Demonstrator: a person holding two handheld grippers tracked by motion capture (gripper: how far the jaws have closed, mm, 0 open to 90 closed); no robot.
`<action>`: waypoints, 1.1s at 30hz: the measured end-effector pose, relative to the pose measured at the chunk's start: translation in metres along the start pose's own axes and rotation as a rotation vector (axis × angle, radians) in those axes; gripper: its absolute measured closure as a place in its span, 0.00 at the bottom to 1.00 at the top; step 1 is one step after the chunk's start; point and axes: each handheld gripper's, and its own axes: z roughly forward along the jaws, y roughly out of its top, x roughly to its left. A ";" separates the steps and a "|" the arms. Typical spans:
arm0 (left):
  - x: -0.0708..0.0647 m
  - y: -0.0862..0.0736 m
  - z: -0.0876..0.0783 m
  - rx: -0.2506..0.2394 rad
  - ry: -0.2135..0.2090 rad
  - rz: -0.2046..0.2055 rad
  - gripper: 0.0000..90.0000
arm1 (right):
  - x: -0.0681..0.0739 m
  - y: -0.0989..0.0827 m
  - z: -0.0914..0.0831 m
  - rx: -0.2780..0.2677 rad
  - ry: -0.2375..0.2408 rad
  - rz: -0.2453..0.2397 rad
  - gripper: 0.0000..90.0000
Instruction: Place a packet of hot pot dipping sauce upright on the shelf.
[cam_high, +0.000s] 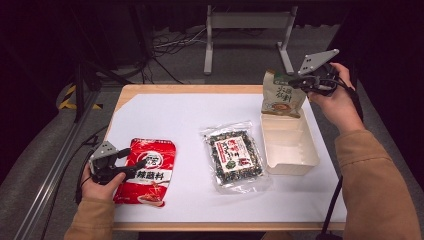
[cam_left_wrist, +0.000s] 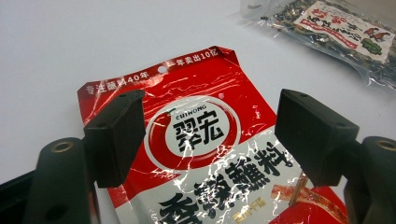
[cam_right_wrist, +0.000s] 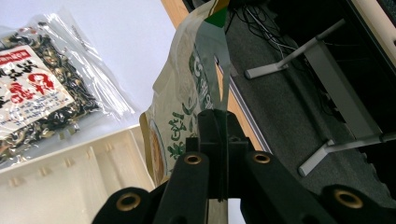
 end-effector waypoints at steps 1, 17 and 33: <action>0.000 0.000 0.000 0.000 0.001 -0.002 0.28 | 0.000 -0.002 0.002 -0.003 -0.002 0.005 0.99; 0.001 0.000 0.001 0.000 0.003 -0.001 0.28 | 0.001 -0.016 0.021 0.054 -0.023 -0.005 0.99; 0.001 0.000 0.001 0.001 0.001 -0.003 0.28 | 0.013 -0.031 0.041 0.051 0.019 0.027 0.99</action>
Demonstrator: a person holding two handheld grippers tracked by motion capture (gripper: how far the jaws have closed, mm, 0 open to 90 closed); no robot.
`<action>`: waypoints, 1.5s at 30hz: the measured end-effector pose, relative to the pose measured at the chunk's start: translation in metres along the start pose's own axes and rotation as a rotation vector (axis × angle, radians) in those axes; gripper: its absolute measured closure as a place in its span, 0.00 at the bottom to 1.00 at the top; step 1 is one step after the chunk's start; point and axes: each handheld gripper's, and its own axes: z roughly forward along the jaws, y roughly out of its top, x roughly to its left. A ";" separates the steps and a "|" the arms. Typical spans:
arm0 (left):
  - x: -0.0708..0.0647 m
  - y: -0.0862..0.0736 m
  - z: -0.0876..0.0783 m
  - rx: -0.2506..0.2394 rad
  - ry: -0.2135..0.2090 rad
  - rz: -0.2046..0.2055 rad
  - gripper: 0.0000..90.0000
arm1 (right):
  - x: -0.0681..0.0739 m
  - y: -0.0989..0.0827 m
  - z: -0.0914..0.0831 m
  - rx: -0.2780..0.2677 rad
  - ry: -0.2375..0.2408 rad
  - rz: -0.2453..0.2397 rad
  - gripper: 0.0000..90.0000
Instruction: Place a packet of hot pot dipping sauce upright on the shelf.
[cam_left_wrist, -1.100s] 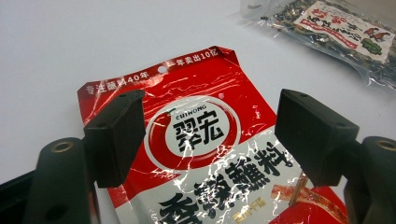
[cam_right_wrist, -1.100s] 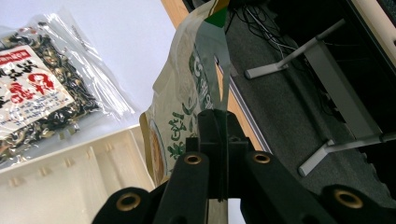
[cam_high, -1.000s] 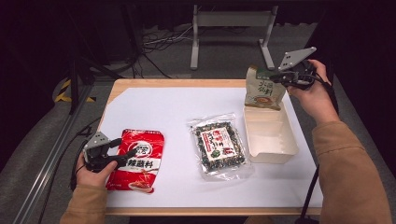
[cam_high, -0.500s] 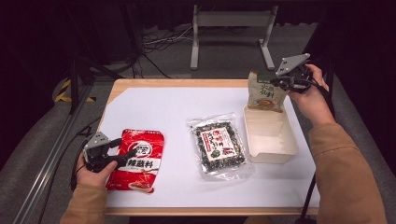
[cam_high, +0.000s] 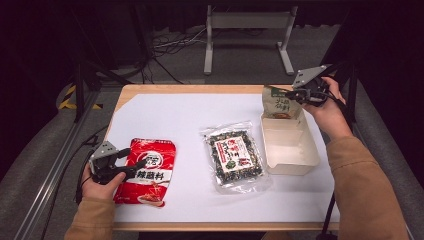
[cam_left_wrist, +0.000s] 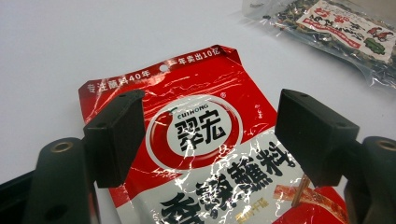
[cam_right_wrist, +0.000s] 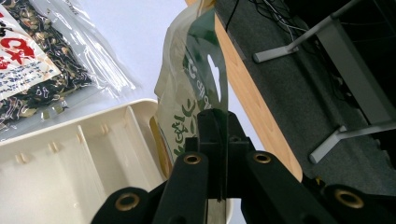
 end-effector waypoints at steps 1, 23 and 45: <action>0.000 0.000 0.000 0.001 0.000 0.002 0.28 | 0.000 -0.001 0.001 -0.003 0.006 0.006 0.99; -0.002 0.003 0.004 -0.010 0.013 0.042 0.31 | 0.006 -0.017 0.001 -0.030 -0.048 0.144 0.57; 0.000 0.007 0.004 -0.065 -0.037 0.046 0.29 | 0.043 0.005 -0.060 -0.263 -0.052 0.260 0.40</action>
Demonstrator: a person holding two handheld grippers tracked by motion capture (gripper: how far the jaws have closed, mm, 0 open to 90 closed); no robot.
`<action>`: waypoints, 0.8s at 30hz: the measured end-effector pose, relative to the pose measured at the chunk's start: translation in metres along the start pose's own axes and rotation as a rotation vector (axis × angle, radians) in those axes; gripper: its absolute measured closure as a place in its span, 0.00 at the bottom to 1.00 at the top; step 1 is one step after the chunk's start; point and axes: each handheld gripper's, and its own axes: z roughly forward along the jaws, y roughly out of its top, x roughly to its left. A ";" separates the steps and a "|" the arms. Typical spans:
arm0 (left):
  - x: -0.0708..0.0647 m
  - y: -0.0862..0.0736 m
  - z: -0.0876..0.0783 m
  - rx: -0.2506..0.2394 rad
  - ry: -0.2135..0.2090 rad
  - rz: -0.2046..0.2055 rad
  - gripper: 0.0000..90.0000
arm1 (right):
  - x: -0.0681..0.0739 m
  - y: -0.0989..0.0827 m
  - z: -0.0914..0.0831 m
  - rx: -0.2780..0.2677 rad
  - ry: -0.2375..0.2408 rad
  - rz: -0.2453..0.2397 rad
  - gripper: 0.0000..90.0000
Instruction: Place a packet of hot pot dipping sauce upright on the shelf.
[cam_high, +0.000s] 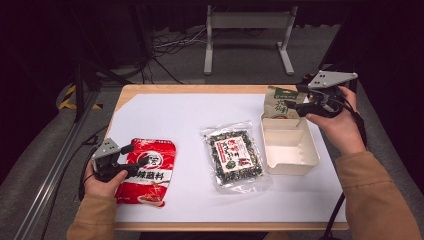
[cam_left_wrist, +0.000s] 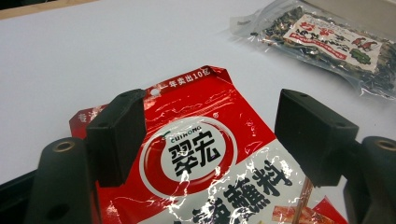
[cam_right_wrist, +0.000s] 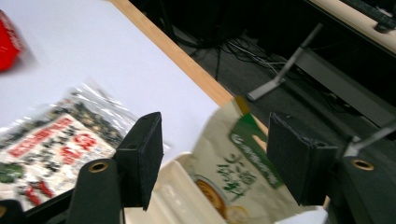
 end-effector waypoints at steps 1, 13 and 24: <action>0.000 0.000 0.000 0.000 0.000 0.000 0.29 | 0.000 0.000 0.000 0.000 0.000 0.000 0.40; -0.002 0.012 -0.009 0.021 -0.055 0.005 0.28 | 0.047 -0.004 -0.018 -0.108 0.128 0.167 0.39; 0.001 0.019 -0.016 0.074 -0.042 0.021 0.24 | 0.073 -0.022 -0.006 -0.151 0.197 0.248 0.40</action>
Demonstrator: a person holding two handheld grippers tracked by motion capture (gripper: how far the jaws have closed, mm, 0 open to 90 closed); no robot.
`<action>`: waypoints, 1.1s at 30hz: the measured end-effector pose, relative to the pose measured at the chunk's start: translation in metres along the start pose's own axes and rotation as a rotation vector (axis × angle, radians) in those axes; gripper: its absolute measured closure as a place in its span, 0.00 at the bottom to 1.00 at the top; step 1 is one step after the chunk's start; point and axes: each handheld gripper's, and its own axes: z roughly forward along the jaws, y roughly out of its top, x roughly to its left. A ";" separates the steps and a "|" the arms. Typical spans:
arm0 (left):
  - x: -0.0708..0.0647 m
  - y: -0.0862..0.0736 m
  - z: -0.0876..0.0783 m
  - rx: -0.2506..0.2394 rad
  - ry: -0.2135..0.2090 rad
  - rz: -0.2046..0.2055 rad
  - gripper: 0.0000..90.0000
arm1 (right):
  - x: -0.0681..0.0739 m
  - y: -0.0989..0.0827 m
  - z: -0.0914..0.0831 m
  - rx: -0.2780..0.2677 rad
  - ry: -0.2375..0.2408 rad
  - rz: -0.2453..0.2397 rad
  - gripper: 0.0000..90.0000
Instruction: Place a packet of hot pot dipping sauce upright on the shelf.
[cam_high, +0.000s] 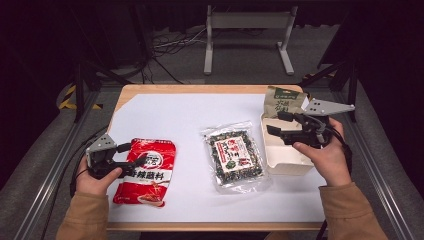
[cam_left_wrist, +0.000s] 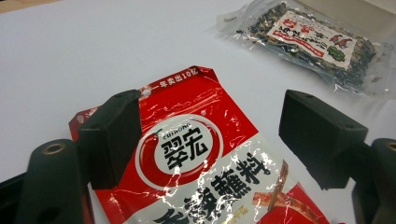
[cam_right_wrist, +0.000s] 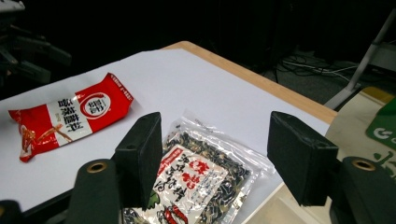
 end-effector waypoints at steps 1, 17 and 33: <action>0.000 0.001 -0.001 0.003 0.002 0.004 0.23 | 0.001 -0.001 0.001 0.002 0.003 0.000 0.40; 0.011 0.006 -0.006 -0.020 -0.034 -0.034 0.20 | 0.021 -0.016 0.006 -0.012 0.013 -0.008 0.39; 0.037 0.016 0.008 -0.061 0.047 -0.001 0.18 | 0.040 -0.031 0.023 0.043 0.050 -0.035 0.39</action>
